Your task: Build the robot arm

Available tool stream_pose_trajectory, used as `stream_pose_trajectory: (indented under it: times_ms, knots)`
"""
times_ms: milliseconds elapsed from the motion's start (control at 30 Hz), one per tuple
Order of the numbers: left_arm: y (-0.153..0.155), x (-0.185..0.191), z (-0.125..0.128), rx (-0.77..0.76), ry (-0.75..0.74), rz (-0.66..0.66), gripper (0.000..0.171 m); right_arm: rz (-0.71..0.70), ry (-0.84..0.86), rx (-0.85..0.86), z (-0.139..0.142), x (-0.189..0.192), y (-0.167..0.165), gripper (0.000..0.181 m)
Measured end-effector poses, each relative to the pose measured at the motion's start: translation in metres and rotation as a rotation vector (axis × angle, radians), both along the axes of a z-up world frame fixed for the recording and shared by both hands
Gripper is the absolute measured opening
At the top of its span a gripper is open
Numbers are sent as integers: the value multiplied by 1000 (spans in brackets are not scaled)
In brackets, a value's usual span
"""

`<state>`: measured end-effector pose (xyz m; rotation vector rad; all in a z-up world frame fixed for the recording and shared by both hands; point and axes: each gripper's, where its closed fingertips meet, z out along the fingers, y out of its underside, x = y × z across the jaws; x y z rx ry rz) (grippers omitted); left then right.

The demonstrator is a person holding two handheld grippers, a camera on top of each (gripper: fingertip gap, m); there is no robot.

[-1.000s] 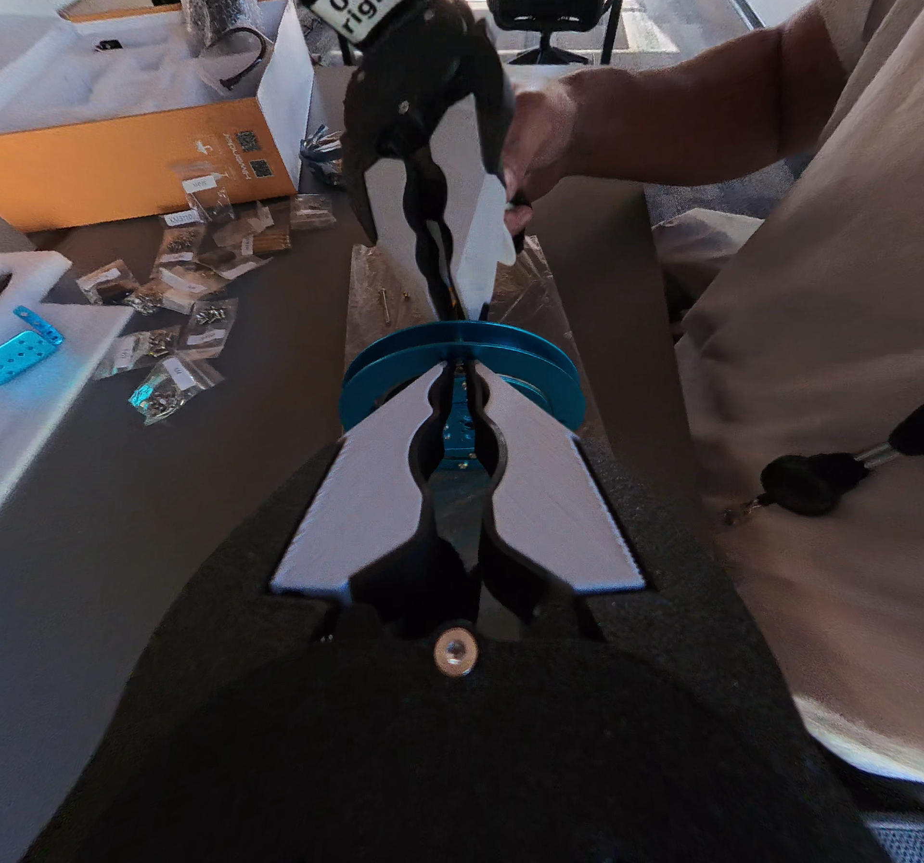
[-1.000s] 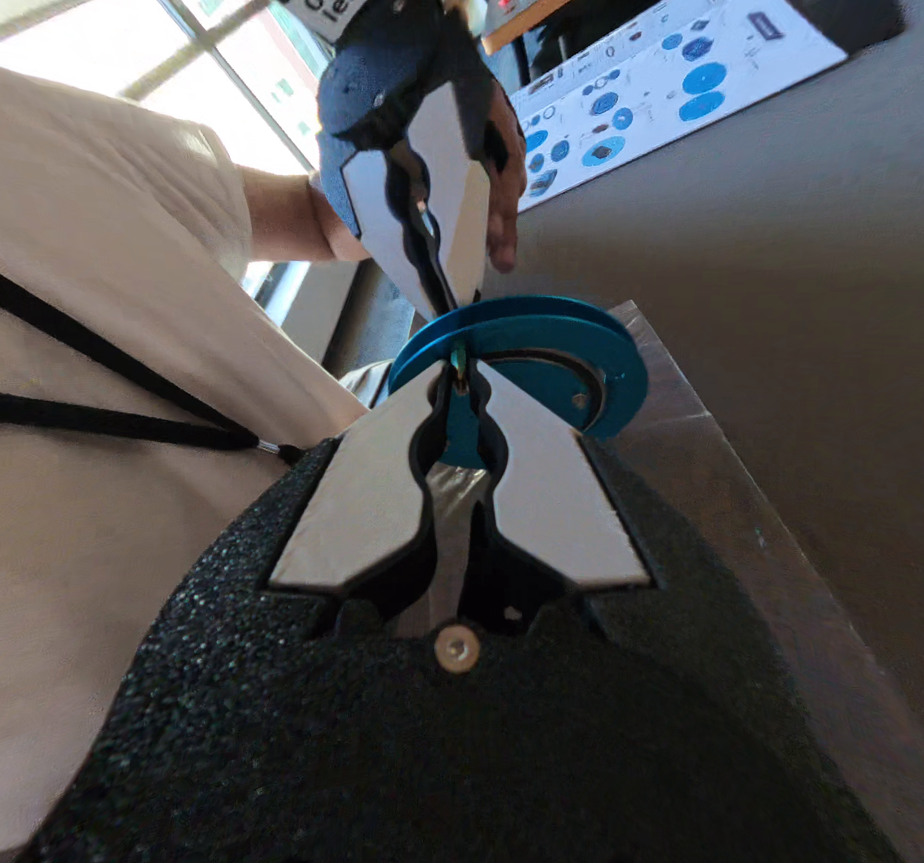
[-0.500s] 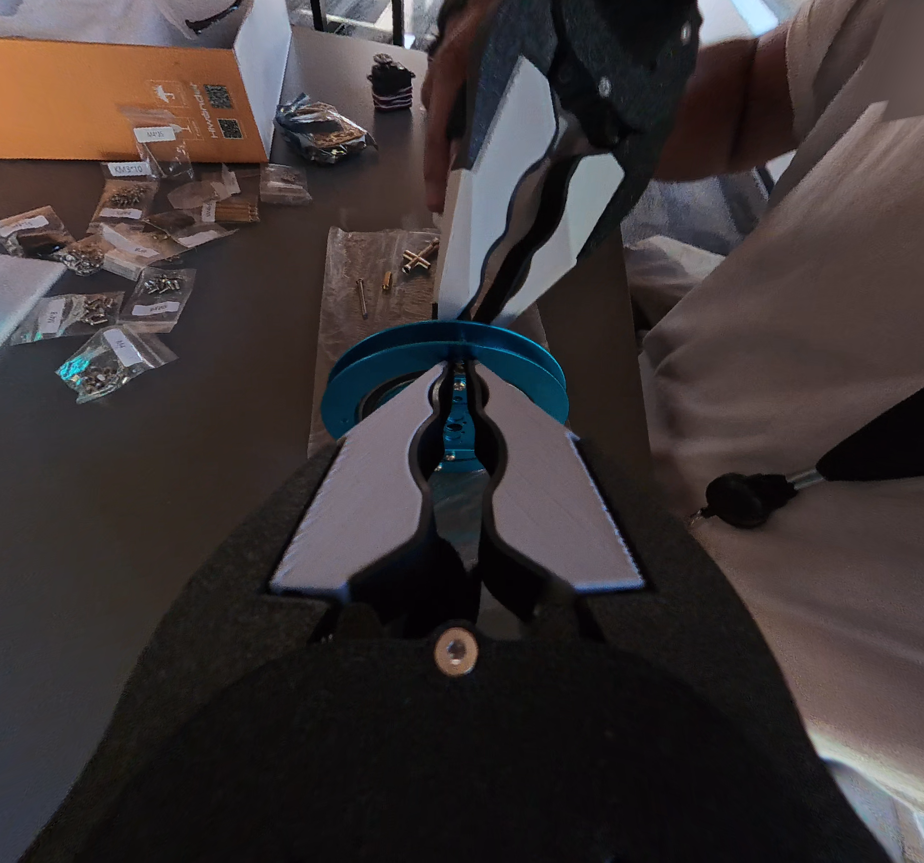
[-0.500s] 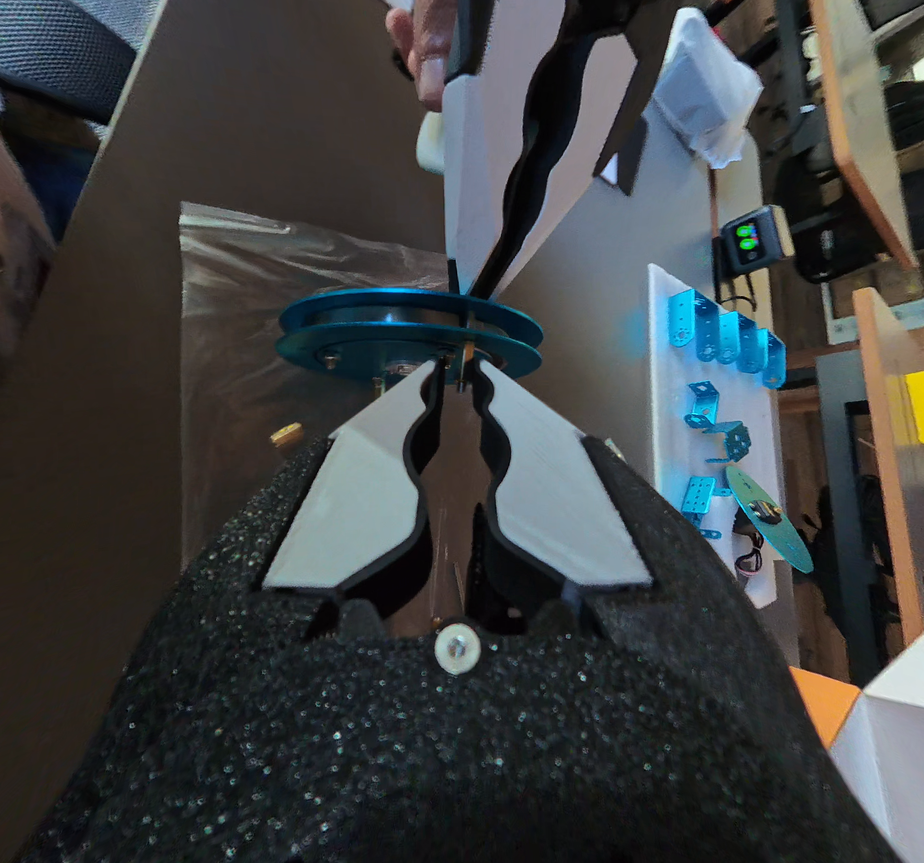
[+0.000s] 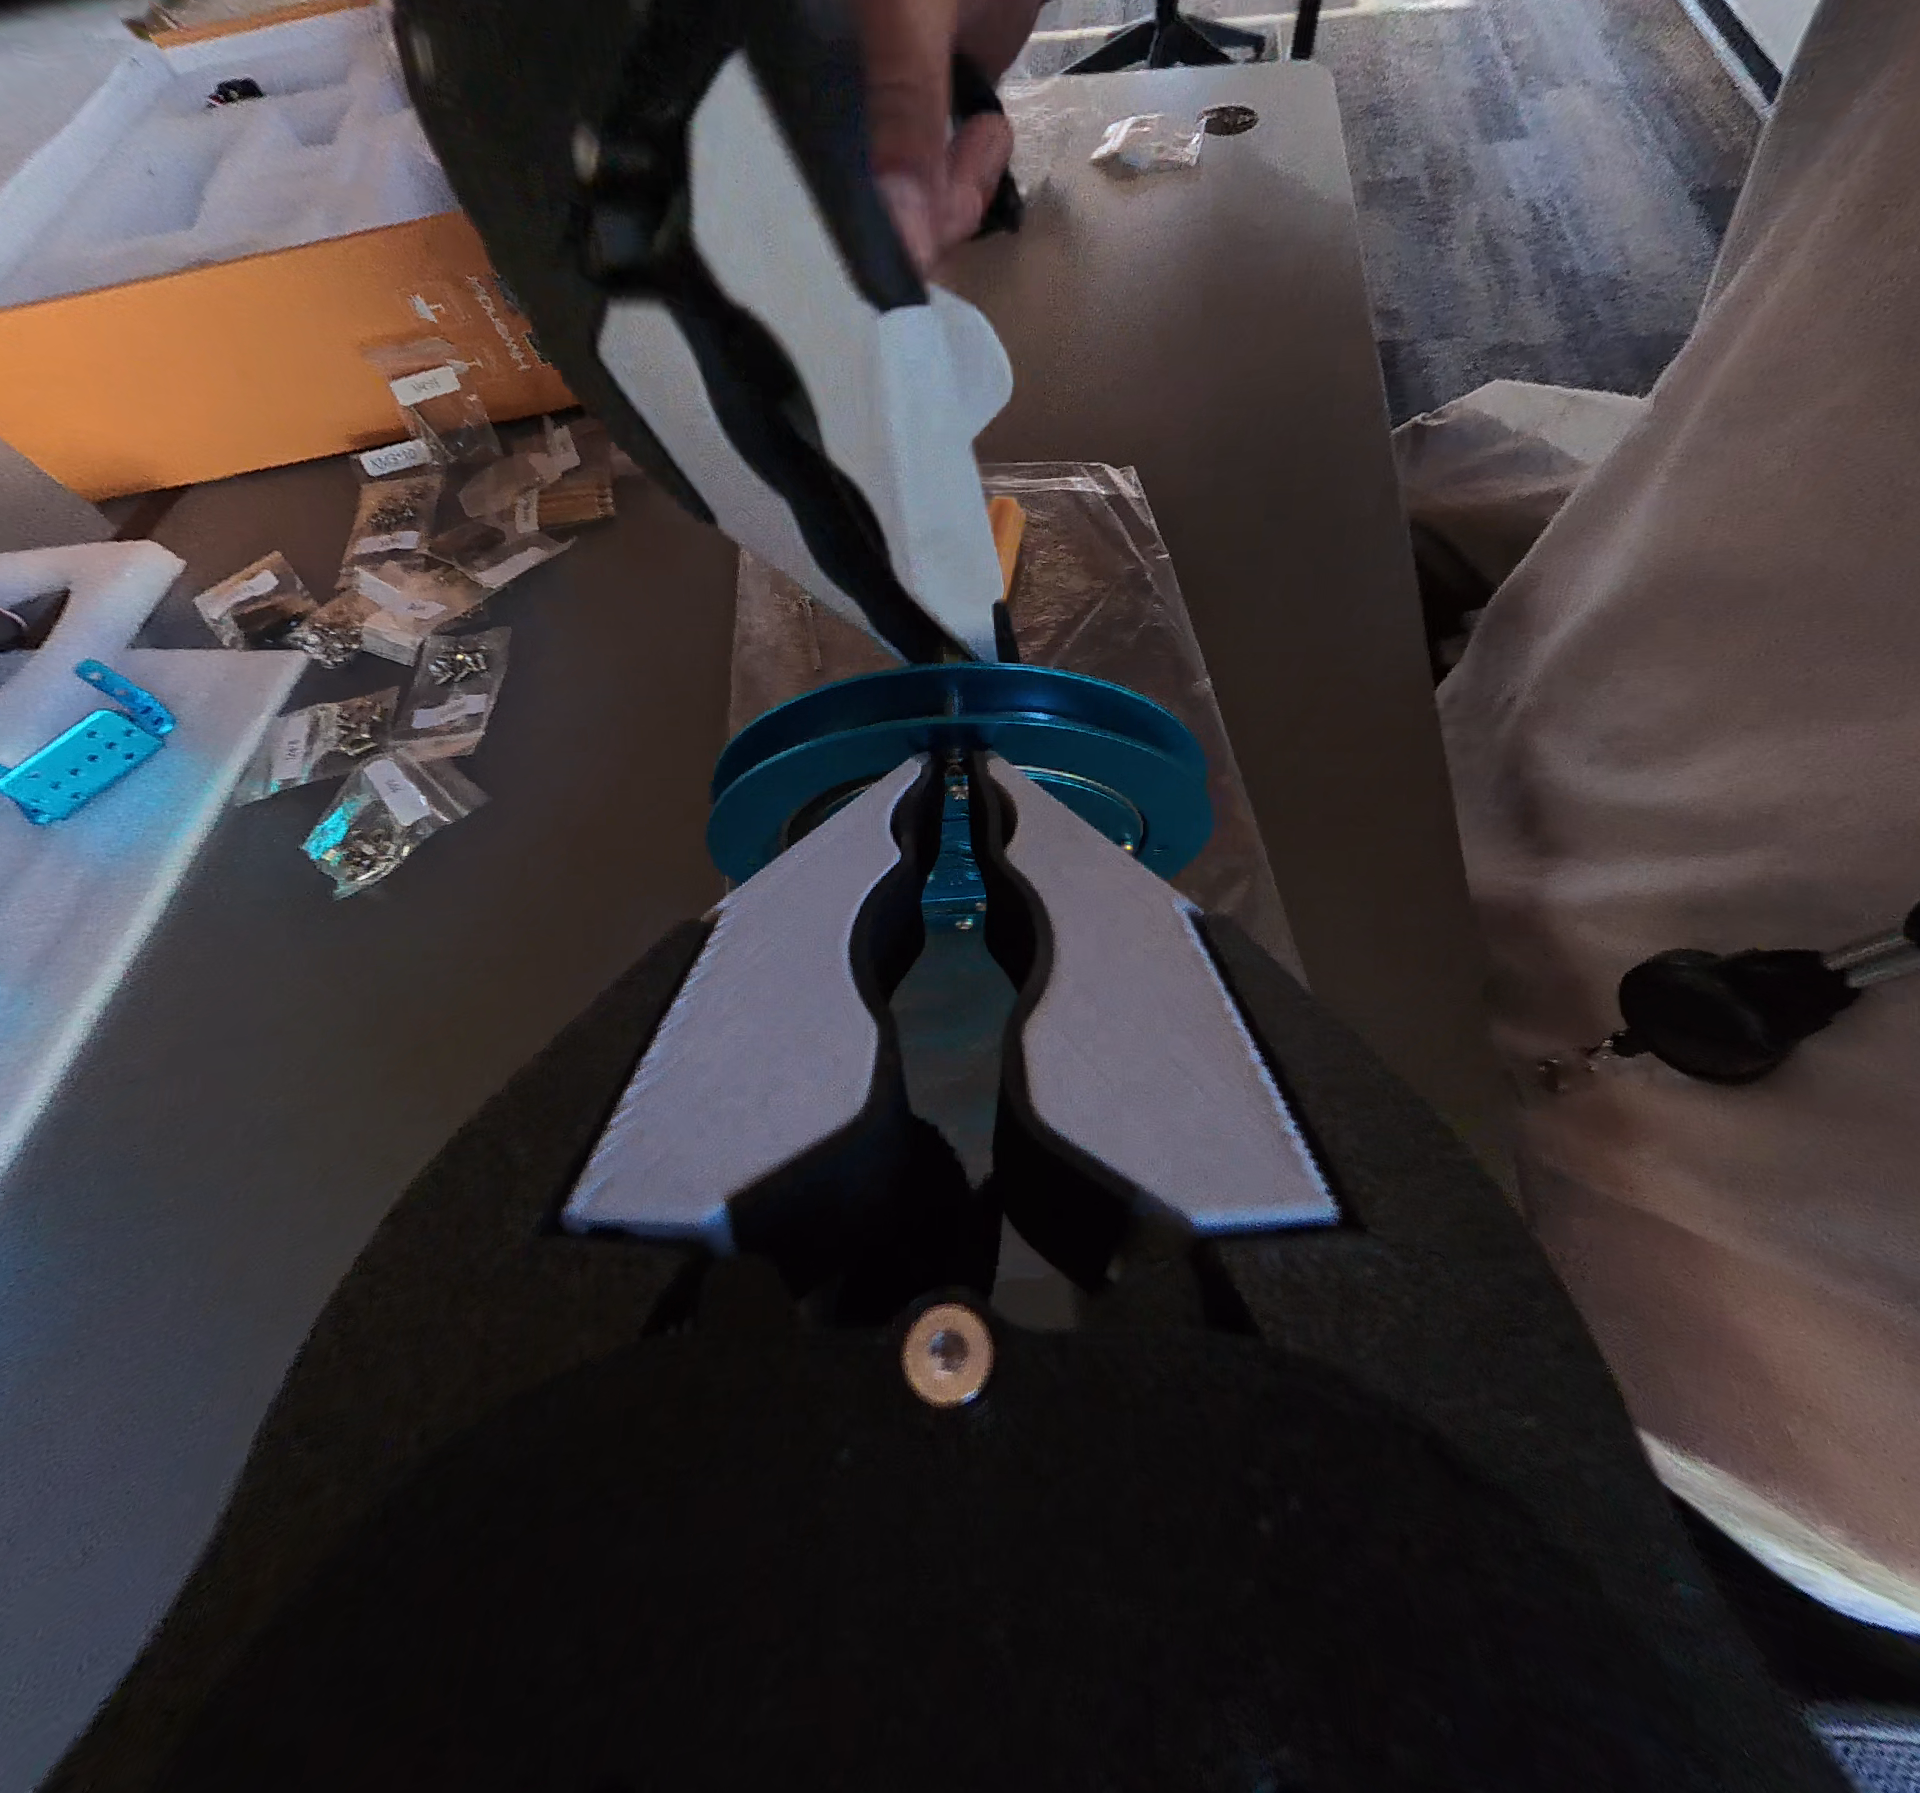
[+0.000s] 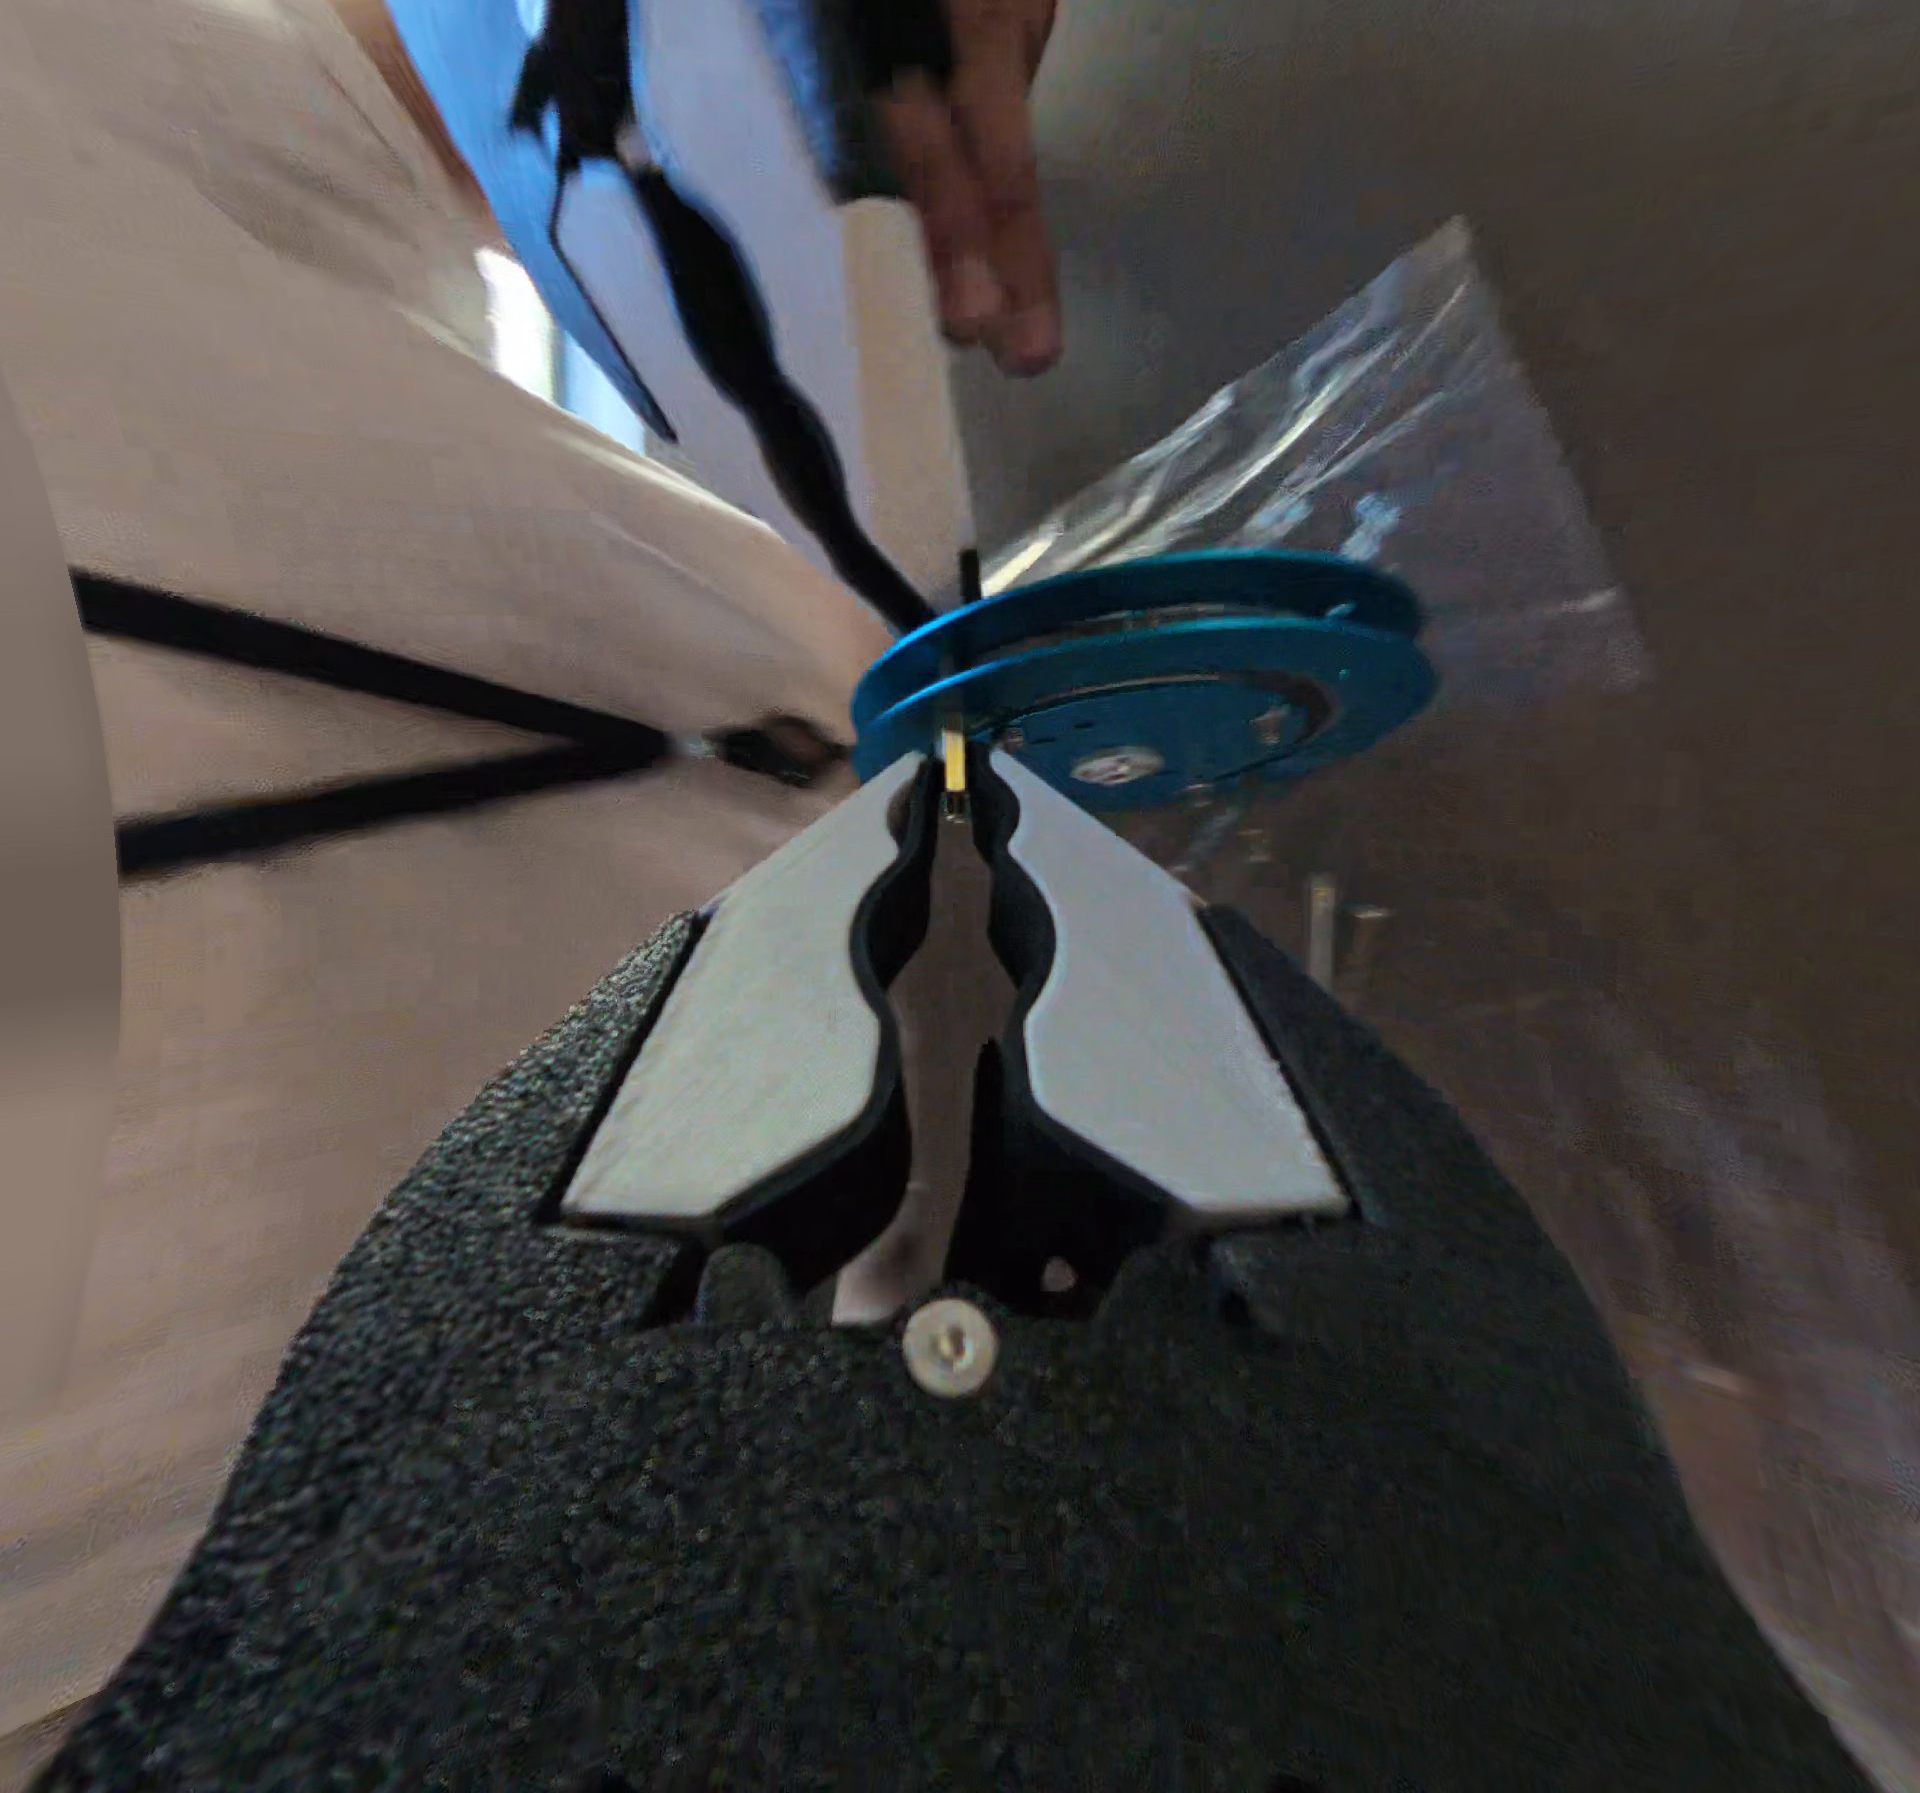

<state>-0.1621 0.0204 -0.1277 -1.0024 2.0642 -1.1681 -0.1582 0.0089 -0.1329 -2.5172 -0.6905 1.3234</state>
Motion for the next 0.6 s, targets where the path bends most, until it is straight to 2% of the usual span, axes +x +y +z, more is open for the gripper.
stream_pose_trajectory:
  times_ms: [67,100,133,167,300,367,400,433,500,600]
  knots:
    - [-1,0,0,4,-10,-5,3,-29,174,-203,2,-1,-2,4]
    - [-2,0,0,-7,-7,-8,3,-17,192,-205,0,-1,-4,4]
    - [-1,0,0,-18,-2,-2,2,-1,155,-119,0,-1,-3,5]
    - [2,1,0,-30,3,13,3,20,64,42,-2,0,1,4]
    - [6,3,0,-99,32,21,3,190,-461,745,-5,6,12,17]
    - [3,3,0,-103,39,4,3,249,-678,963,-5,9,18,5]
    - [3,3,0,-93,39,3,3,267,-735,993,-6,10,19,4]
    - [2,3,0,-83,41,-2,3,271,-739,953,-6,10,18,4]
    - [1,4,0,-44,21,1,3,239,-640,775,-7,9,13,4]
    - [1,7,0,28,-9,12,3,75,-308,368,-7,7,8,4]
